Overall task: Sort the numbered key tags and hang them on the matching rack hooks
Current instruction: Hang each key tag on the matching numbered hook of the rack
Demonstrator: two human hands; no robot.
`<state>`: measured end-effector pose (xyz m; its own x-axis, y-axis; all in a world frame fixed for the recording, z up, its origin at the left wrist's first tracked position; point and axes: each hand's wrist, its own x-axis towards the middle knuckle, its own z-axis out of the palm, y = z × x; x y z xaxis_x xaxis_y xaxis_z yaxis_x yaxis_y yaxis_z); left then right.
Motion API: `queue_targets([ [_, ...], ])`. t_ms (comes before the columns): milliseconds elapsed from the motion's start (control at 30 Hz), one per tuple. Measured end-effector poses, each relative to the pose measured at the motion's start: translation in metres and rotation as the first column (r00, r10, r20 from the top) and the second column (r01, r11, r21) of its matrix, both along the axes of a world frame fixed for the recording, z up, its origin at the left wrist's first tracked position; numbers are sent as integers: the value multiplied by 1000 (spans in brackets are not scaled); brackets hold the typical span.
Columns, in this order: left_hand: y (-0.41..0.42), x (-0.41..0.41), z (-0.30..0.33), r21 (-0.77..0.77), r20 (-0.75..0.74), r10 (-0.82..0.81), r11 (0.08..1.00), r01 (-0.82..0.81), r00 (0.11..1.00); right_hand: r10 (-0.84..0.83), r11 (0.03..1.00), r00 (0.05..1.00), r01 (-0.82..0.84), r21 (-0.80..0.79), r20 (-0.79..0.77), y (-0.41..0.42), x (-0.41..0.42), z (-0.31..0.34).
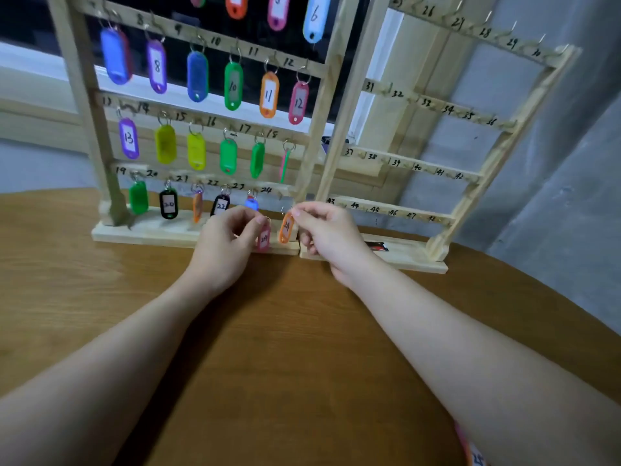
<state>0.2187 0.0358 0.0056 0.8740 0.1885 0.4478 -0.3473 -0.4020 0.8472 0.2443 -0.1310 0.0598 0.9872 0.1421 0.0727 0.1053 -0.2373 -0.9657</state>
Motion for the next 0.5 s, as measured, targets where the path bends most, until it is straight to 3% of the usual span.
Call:
queue_targets([
  [167,-3,2,5,-2,115,92,996,-93,989,-30,999,999,29,19,28,14,14,4],
  [500,-15,9,8,-12,113,176,984,-175,978,-116,990,990,121,-65,75,25,28,-4],
])
